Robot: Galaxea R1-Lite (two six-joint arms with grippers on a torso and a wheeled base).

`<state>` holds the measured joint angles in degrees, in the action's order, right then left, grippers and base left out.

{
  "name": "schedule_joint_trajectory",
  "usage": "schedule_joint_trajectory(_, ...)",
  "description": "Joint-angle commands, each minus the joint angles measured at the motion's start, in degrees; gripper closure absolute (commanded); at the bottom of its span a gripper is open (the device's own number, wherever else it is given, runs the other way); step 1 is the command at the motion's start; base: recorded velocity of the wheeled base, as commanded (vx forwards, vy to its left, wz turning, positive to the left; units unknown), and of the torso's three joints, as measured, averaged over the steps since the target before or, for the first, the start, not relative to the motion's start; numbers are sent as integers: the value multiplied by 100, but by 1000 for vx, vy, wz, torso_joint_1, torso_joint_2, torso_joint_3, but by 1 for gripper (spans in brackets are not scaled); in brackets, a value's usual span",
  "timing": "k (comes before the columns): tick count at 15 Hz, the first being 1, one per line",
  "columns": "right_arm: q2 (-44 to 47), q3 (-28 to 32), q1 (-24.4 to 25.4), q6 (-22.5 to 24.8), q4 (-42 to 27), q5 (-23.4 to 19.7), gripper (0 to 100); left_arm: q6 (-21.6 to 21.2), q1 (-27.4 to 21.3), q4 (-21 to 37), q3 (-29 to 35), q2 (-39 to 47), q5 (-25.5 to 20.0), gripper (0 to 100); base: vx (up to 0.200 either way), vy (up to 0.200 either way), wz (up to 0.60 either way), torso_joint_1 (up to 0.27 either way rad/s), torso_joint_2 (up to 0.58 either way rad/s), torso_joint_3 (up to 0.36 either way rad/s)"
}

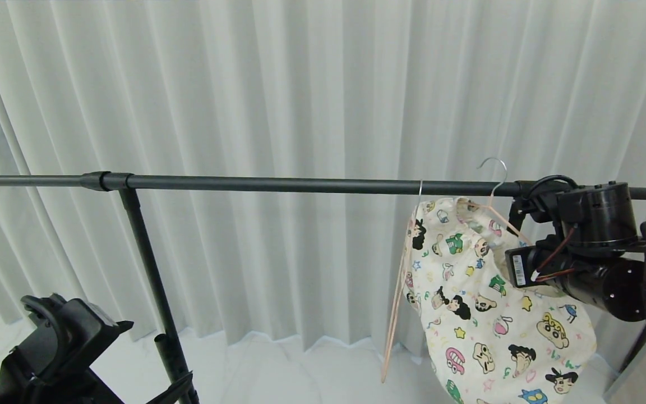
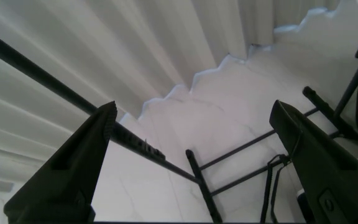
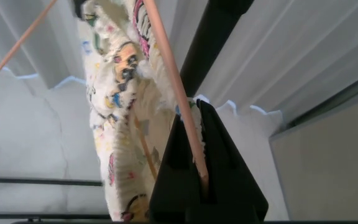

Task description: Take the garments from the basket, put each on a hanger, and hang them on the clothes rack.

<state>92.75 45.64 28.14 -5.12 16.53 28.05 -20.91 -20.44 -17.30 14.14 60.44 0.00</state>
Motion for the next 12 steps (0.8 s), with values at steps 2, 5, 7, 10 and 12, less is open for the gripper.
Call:
schedule_joint_trajectory(2,174,6,-10,20,175,-1,100,-1,-21,-2,1,-41,-9,0,0,0,0,0,0,0)
schedule_joint_trajectory(5,323,-11,-10,20,140,43,100,-10,-30,7,1,-94,0,0,0,0,0,0,0,0)
schedule_joint_trajectory(7,367,-20,-1,20,114,60,100,-10,-56,7,-8,-120,0,0,0,0,0,0,0,0)
schedule_joint_trajectory(10,323,-99,16,20,-45,60,100,-10,-100,7,-34,-120,0,0,0,0,0,0,0,0)
schedule_joint_trajectory(12,279,-187,16,11,-36,60,100,-10,-127,7,-34,-120,0,0,0,0,0,0,0,0)
